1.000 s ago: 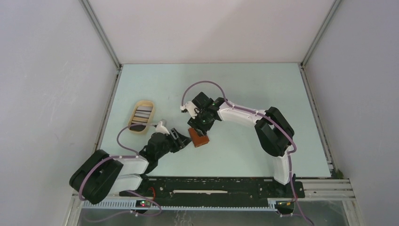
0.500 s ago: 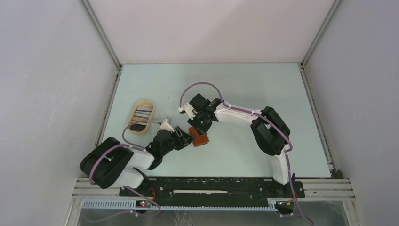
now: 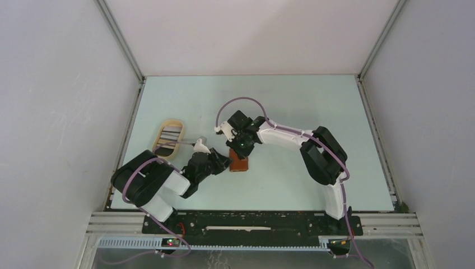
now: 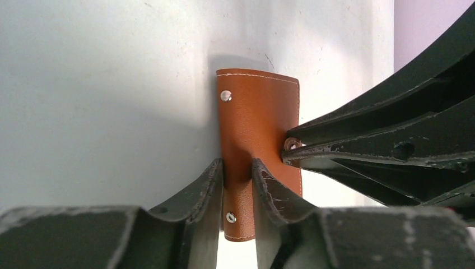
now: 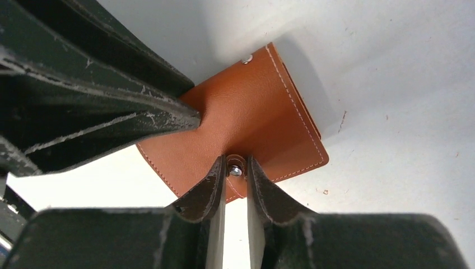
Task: Put the credit cards into the card holder
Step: Open the card holder at the center of the board.
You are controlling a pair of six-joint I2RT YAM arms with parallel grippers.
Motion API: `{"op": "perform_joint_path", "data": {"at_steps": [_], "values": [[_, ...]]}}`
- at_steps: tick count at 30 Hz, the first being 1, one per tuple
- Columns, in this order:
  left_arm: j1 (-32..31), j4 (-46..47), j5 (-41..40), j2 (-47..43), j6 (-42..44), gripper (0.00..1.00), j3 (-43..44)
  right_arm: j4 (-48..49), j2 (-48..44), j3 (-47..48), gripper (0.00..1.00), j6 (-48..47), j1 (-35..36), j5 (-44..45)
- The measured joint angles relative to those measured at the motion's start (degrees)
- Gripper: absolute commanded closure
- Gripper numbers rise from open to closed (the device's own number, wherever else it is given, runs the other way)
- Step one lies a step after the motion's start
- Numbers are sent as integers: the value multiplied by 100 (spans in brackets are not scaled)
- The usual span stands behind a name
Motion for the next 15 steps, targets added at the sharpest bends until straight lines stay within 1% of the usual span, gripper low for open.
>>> {"op": "perform_joint_path", "data": {"at_steps": [2,5,9,12,15], "values": [[-9,81,-31,90,-7,77,22,13,-42,-59,100,-17,-70,-162],[-24,190,-46,186,-7,78,28,33,-96,-155,100,-46,-247,-627],[-44,236,-46,197,0,79,33,42,-114,-243,100,-129,-616,-1572],[-63,214,-39,177,4,83,33,2,-114,-310,100,-293,-920,-2409],[-74,87,-37,81,33,84,33,-103,-122,-374,100,-461,-1174,-3128]]}}
